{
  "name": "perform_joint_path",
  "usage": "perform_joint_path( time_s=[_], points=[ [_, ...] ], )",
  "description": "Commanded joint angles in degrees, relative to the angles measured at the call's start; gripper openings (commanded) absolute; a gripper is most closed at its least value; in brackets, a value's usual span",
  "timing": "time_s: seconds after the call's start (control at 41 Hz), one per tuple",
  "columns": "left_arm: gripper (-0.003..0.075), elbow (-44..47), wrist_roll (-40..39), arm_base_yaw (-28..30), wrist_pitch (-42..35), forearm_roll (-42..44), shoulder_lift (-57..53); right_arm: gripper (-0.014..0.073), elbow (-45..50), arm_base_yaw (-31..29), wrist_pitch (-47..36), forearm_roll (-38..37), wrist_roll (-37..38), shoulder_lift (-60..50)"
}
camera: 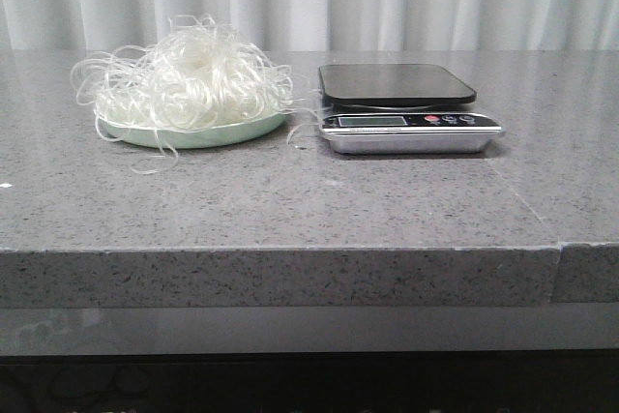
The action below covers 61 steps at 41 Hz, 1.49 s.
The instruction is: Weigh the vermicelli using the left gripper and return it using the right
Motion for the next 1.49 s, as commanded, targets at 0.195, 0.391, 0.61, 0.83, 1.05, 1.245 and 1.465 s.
perform_joint_path(
  time_s=[0.195,0.391,0.61,0.83,1.05,1.245,1.465],
  points=[
    [0.0143,0.4,-0.1,0.0,-4.2,0.0,-1.1,0.0151,-0.5,-0.2,-4.2,-0.4,-0.4,-1.0],
    [0.0143,0.4,-0.1,0.0,-4.2,0.0,-1.1,0.0151,-0.5,-0.2,-4.2,-0.4,-0.4,-1.0],
    [0.0143,0.4,-0.1,0.0,-4.2,0.0,-1.1,0.0151,-0.5,-0.2,-4.2,-0.4,-0.4,-1.0],
    [0.0143,0.4,0.0,0.0,-7.4,2.0,-1.1,0.0151,-0.5,-0.2,-4.2,-0.4,-0.4,-1.0],
    [0.0143,0.4,0.0,0.0,-18.1,1.9,-1.1,0.0151,-0.5,-0.2,-4.2,-0.4,-0.4,-1.0],
    [0.0143,0.3,0.0,0.0,-38.7,1.9,-1.1,0.0151,-0.5,-0.2,-4.2,-0.4,-0.4,-1.0],
    [0.0146,-5.5,0.0,0.0,-43.4,-6.0,-0.9,0.0151,-0.5,-0.2,-4.8,-0.4,-0.4,-1.0]
  ],
)
